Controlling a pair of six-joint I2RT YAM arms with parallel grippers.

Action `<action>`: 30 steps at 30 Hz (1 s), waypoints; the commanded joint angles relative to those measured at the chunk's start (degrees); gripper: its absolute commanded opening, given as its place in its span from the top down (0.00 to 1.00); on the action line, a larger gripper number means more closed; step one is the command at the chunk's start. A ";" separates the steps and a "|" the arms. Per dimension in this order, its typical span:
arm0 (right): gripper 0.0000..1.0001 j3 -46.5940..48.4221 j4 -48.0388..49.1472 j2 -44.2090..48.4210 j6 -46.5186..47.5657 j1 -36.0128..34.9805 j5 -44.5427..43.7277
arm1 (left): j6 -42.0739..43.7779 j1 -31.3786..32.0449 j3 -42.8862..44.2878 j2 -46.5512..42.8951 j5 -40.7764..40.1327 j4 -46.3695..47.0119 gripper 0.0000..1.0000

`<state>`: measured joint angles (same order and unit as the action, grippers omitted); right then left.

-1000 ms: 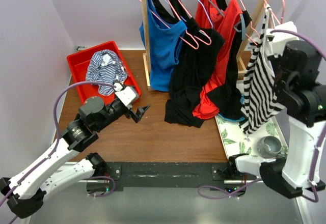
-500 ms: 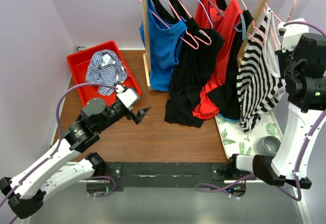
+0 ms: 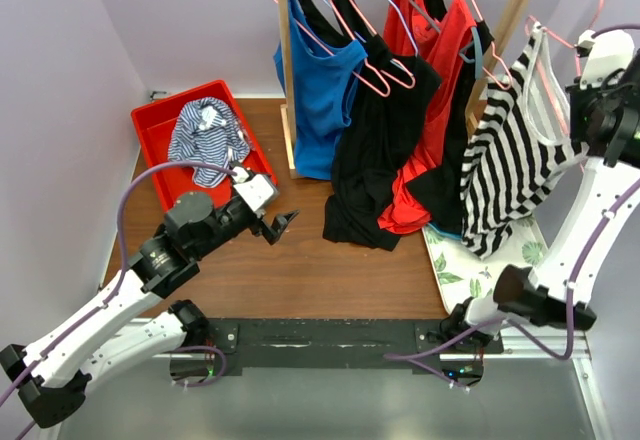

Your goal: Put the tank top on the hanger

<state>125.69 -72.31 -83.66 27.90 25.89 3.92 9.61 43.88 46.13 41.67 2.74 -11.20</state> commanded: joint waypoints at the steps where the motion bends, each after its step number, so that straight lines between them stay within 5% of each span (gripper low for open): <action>1: 1.00 4.55 2.36 -2.11 5.14 0.39 12.41 | 0.24 -0.11 0.10 -0.01 -0.46 2.85 0.00; 6: 1.00 12.82 -0.90 -8.53 5.68 0.30 21.11 | -0.11 -0.11 0.19 0.16 -1.25 2.68 0.00; 17: 1.00 21.71 7.52 -21.01 -5.21 -0.05 28.60 | 0.06 -0.11 0.89 1.83 -2.48 1.80 0.00; 30: 1.00 26.27 17.99 -26.73 -11.63 -10.59 12.43 | 0.33 -0.11 1.68 4.65 -2.57 2.15 0.00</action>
<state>147.55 -63.68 -110.91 20.69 15.20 20.01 9.63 43.88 46.13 46.09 0.78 -11.42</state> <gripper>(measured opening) 0.041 0.996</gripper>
